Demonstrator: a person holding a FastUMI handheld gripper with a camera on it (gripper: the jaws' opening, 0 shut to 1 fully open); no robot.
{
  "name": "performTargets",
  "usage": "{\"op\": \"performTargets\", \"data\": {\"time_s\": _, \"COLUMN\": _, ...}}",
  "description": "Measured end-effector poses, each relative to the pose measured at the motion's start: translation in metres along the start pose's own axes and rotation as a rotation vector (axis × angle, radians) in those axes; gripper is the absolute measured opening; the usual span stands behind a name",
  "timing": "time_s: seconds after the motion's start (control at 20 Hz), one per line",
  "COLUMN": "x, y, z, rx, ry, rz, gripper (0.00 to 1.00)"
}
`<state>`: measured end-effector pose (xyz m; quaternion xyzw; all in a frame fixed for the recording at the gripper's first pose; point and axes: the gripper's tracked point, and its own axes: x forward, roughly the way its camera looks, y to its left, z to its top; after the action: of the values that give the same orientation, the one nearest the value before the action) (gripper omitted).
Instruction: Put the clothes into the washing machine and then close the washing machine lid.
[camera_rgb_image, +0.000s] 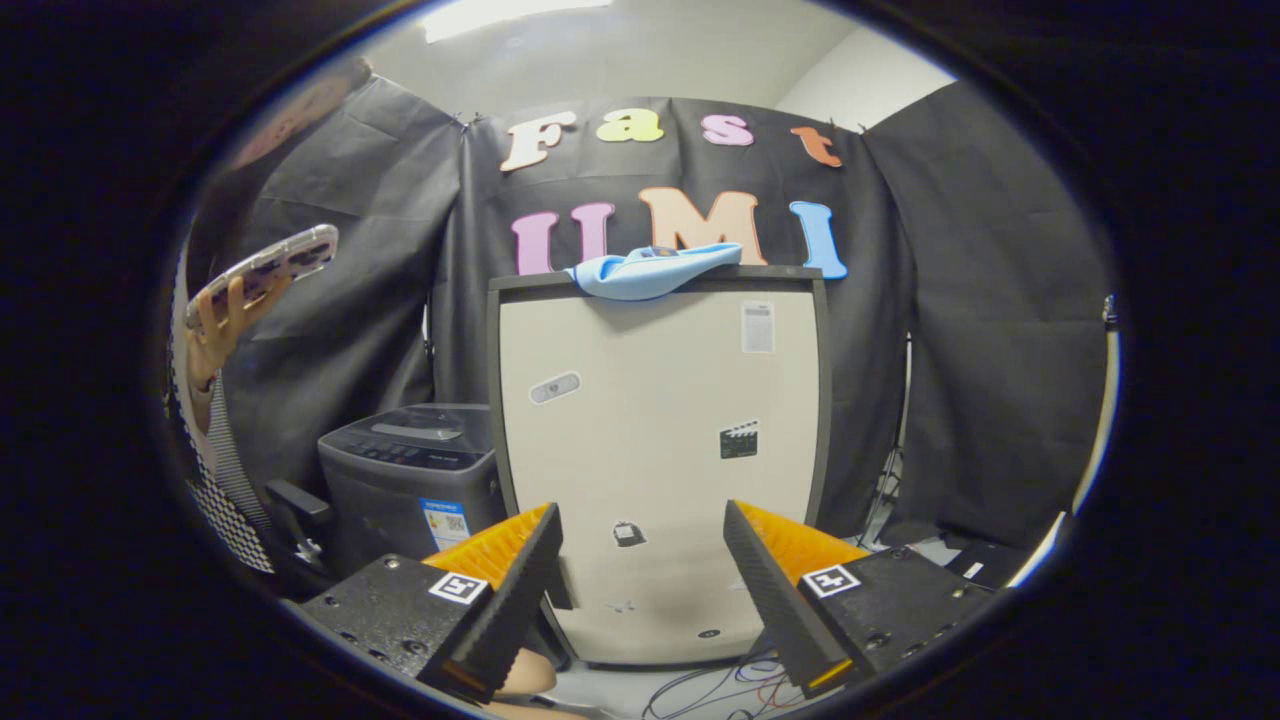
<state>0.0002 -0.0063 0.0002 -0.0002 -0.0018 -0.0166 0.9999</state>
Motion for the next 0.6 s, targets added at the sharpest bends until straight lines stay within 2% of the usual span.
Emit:
{"op": "performTargets", "data": {"time_s": 0.4, "x": 0.007, "y": -0.011, "z": 0.003, "rx": -0.009, "ry": -0.009, "rz": -0.106, "gripper": 0.99}}
{"op": "performTargets", "data": {"time_s": 0.5, "x": 0.013, "y": -0.011, "z": 0.019, "rx": -0.003, "ry": -0.031, "rz": -0.131, "gripper": 0.98}}
{"op": "performTargets", "data": {"time_s": 0.6, "x": 0.023, "y": -0.009, "z": 0.054, "rx": -0.001, "ry": -0.083, "rz": -0.138, "gripper": 0.98}}
